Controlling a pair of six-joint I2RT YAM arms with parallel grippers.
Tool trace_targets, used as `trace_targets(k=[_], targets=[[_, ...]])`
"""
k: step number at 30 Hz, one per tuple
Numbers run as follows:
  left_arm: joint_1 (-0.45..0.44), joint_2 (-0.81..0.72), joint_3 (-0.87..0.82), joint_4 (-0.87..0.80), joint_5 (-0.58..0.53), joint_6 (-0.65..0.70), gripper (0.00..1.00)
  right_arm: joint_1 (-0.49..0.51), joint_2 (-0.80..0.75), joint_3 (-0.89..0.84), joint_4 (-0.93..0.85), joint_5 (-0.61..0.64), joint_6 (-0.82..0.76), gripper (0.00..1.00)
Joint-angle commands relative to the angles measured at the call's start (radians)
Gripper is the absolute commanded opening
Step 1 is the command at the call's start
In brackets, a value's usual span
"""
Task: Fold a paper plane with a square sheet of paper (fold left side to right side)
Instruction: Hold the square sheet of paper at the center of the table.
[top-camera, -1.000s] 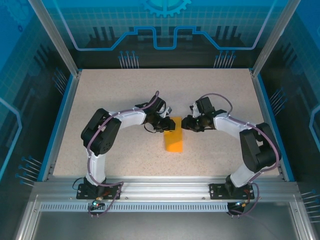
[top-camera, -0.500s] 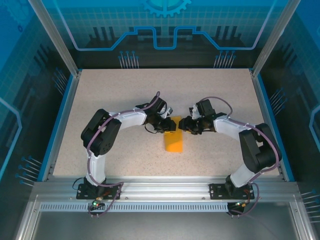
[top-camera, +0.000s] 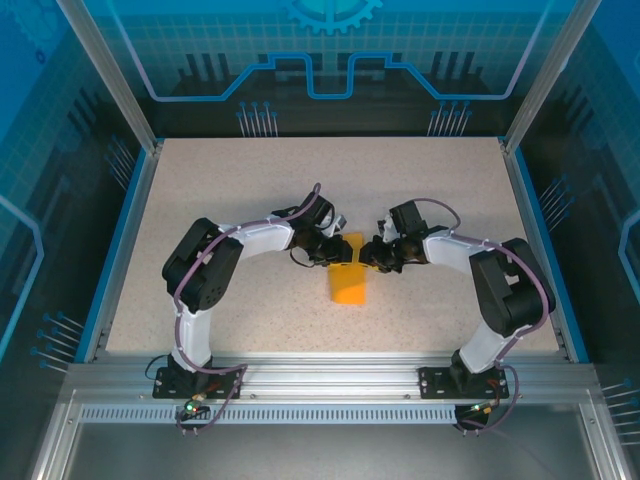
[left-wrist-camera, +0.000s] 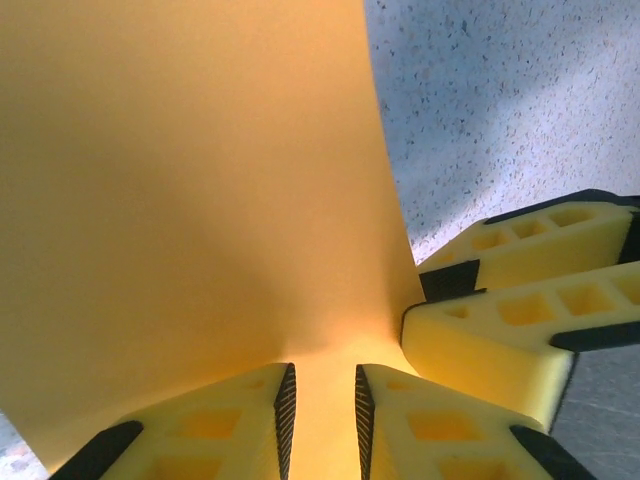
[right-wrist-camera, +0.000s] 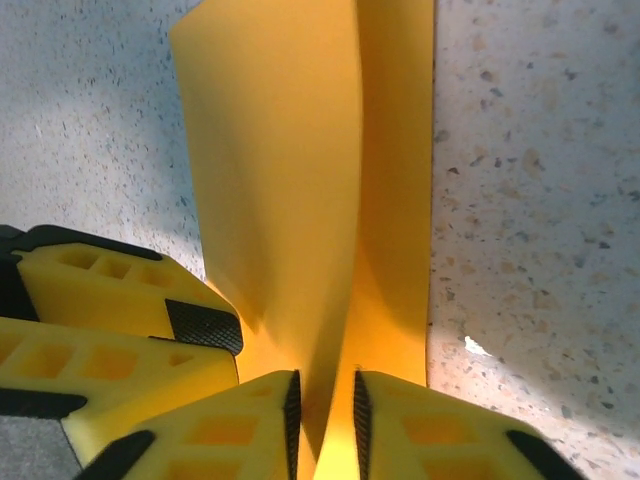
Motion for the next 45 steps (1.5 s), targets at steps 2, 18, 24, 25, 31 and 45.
trace_targets(k=[2,18,24,25,31,45], targets=[[-0.010,-0.003,-0.012,-0.022,0.024,0.002,0.27,-0.004,0.007,0.004,-0.019,-0.033,0.002,0.09],[-0.002,-0.032,0.014,-0.062,-0.017,0.002,0.29,0.020,0.044,-0.005,-0.074,0.037,-0.040,0.01],[-0.002,-0.022,0.014,-0.063,-0.017,-0.002,0.29,0.028,0.072,0.010,-0.078,0.053,-0.048,0.01],[-0.001,-0.021,0.015,-0.063,-0.016,-0.001,0.29,0.028,0.073,0.011,-0.076,0.055,-0.048,0.01],[-0.001,-0.018,0.017,-0.063,-0.015,0.001,0.29,0.038,0.086,0.017,-0.075,0.060,-0.051,0.02],[-0.005,0.039,0.041,-0.073,0.009,-0.002,0.29,0.060,0.118,0.016,-0.110,0.084,-0.062,0.03]])
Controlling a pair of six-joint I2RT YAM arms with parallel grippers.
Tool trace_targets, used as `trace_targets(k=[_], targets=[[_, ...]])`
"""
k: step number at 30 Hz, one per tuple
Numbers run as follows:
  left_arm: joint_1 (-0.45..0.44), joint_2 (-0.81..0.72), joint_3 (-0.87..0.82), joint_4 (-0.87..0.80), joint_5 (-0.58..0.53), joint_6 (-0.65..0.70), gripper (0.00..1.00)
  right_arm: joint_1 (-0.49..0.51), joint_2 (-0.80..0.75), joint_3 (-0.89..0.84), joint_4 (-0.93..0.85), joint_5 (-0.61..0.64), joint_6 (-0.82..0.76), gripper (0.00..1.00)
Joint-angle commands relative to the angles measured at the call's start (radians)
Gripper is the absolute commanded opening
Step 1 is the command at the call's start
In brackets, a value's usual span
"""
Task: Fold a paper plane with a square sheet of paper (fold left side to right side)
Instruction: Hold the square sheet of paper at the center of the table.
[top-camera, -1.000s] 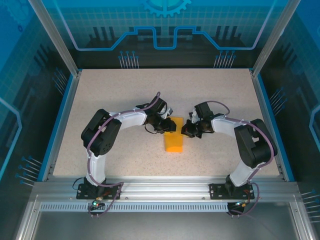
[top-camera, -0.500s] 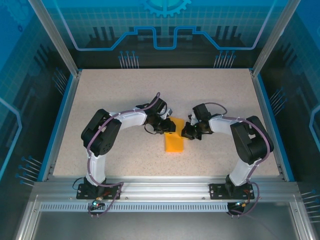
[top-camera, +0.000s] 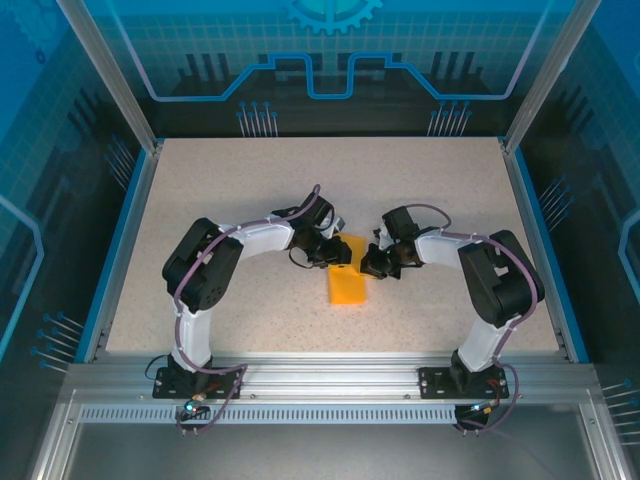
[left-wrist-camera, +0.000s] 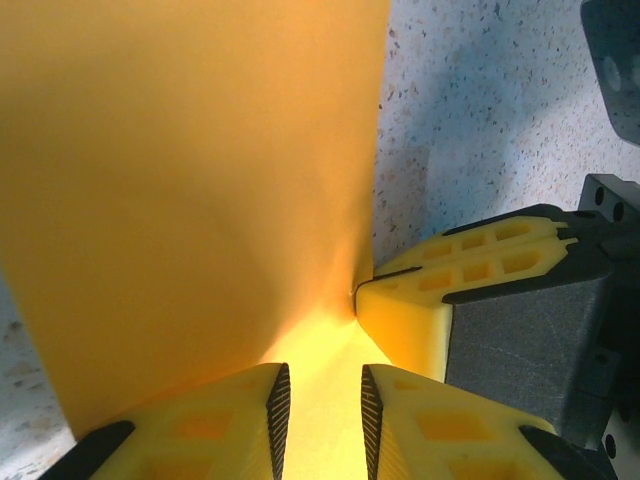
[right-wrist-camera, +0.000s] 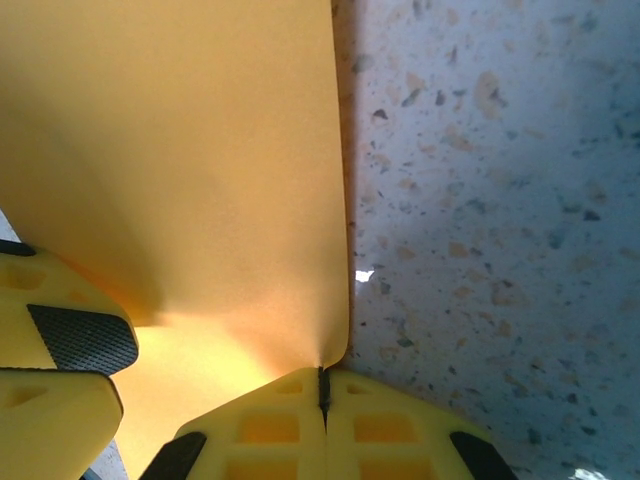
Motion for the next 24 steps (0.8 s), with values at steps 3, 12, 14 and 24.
trace_targets(k=[3,12,14,24], targets=[[-0.005,0.047,0.036,-0.041,0.014,0.004,0.29,0.030,0.043,0.001,-0.062,0.039,-0.024,0.03],[-0.006,0.082,0.043,-0.073,-0.015,0.020,0.29,0.031,0.027,0.028,-0.072,0.049,-0.034,0.06],[-0.005,0.085,0.041,-0.077,-0.017,0.022,0.29,0.031,0.021,0.031,-0.078,0.052,-0.038,0.07],[-0.005,0.094,0.030,-0.085,-0.027,0.028,0.29,0.009,-0.076,0.017,-0.073,0.058,-0.061,0.20]])
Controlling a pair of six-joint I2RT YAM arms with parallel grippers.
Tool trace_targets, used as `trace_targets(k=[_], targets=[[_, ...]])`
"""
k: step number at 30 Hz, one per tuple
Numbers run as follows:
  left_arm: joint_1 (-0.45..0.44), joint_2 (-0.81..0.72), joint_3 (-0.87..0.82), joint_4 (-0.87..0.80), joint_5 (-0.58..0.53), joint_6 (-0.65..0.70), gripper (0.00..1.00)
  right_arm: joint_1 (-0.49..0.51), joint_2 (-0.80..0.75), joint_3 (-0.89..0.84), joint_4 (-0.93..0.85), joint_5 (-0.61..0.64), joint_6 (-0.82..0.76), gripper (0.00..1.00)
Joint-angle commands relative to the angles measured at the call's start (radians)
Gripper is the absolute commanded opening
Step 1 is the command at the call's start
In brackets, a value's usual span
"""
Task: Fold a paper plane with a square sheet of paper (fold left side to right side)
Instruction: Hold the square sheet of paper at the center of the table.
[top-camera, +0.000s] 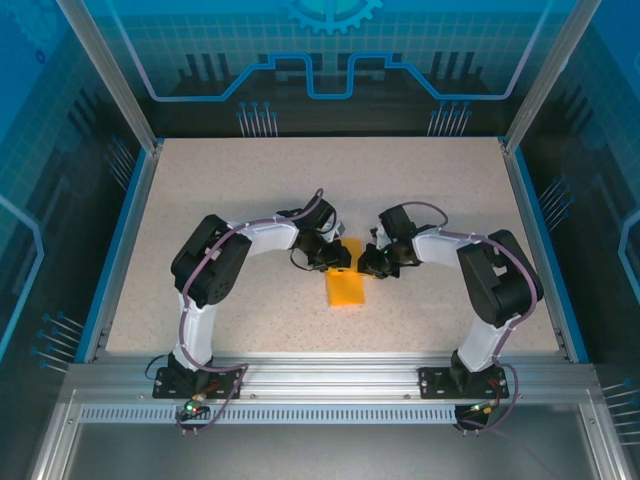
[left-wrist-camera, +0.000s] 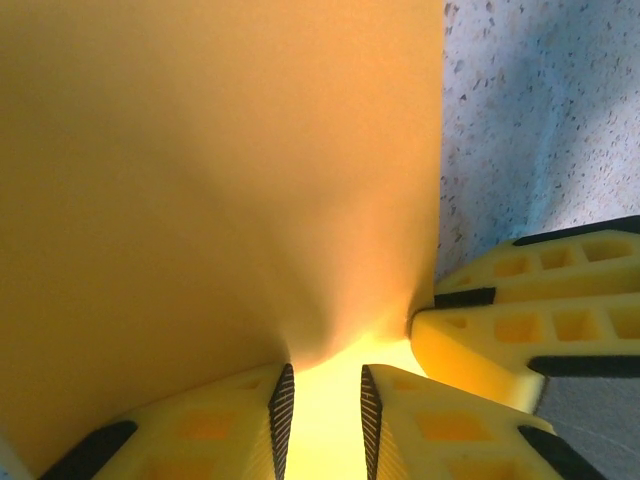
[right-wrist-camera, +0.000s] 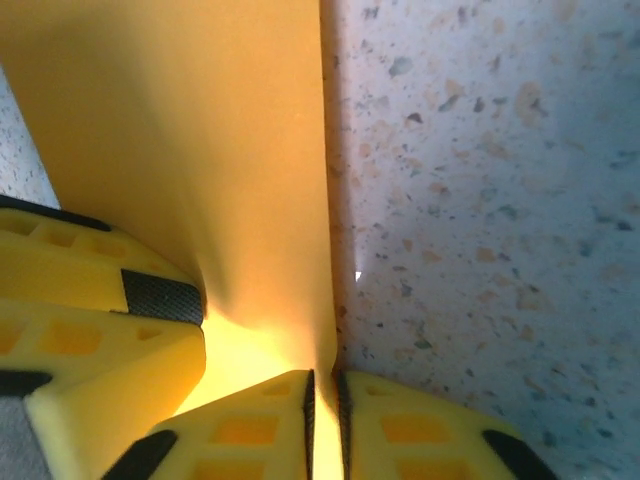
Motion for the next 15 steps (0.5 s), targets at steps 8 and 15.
trace_targets(k=[8,15], targets=[[-0.008,0.030,0.004,-0.051,-0.024,0.024,0.29,-0.029,-0.165,0.001,-0.039,0.010,-0.057,0.30],[-0.009,0.024,0.000,-0.045,-0.031,0.014,0.29,-0.022,-0.108,0.026,-0.012,0.015,-0.049,0.22]])
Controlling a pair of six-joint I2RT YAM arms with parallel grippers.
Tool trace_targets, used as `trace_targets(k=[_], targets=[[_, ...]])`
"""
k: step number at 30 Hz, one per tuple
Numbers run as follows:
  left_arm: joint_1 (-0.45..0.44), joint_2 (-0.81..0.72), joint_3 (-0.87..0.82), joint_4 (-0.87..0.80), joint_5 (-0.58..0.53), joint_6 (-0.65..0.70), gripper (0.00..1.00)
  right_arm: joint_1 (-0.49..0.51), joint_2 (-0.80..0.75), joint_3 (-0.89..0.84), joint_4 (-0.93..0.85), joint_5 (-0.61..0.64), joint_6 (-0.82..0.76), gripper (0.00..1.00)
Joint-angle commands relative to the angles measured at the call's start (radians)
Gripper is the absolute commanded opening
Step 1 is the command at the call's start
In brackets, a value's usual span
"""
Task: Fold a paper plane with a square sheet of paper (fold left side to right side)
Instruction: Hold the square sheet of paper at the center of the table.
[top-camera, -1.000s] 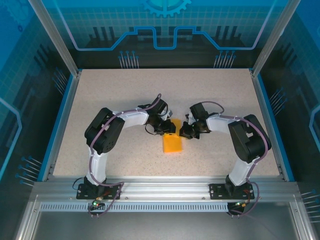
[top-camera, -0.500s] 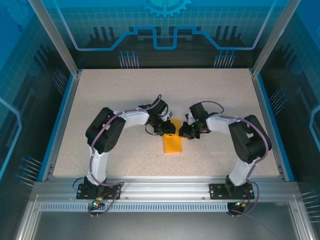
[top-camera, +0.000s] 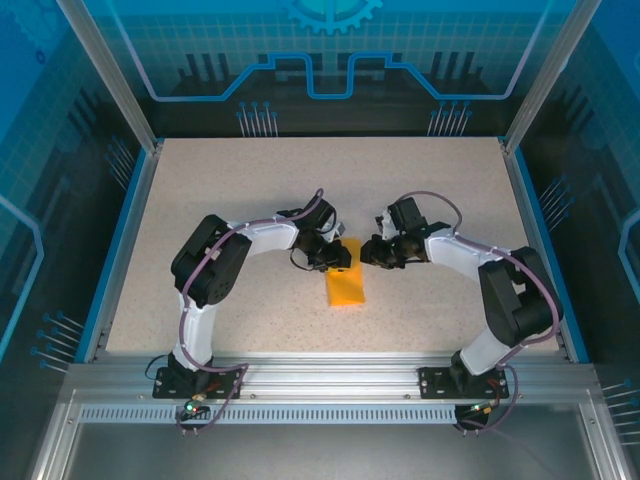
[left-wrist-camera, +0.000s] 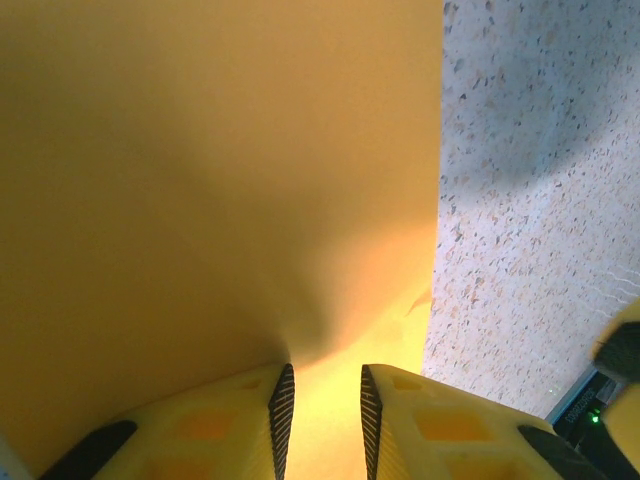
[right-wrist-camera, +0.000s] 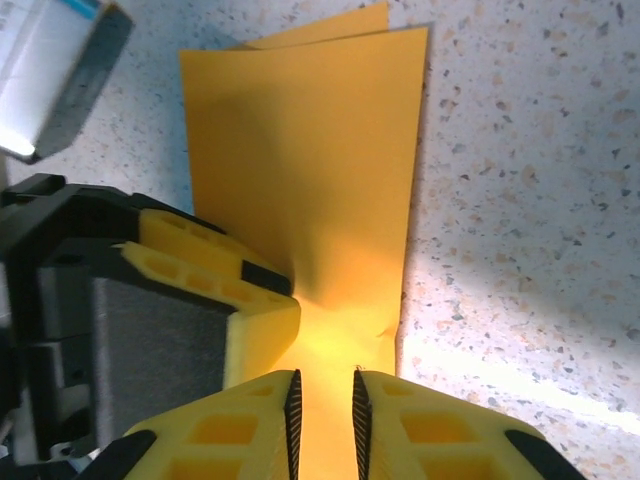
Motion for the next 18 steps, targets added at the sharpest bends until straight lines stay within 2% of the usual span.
trace_targets(k=[1,8,18], targets=[[-0.008,0.020,-0.004,-0.041,-0.034,0.008,0.29,-0.001,0.023,0.031,-0.005,0.013,-0.010,0.22],[-0.008,-0.010,-0.023,-0.020,-0.042,-0.012,0.29,-0.014,-0.036,-0.003,0.013,0.094,0.010,0.27],[-0.006,-0.059,-0.030,-0.007,-0.053,-0.016,0.30,-0.027,-0.064,-0.032,-0.008,0.099,-0.011,0.28]])
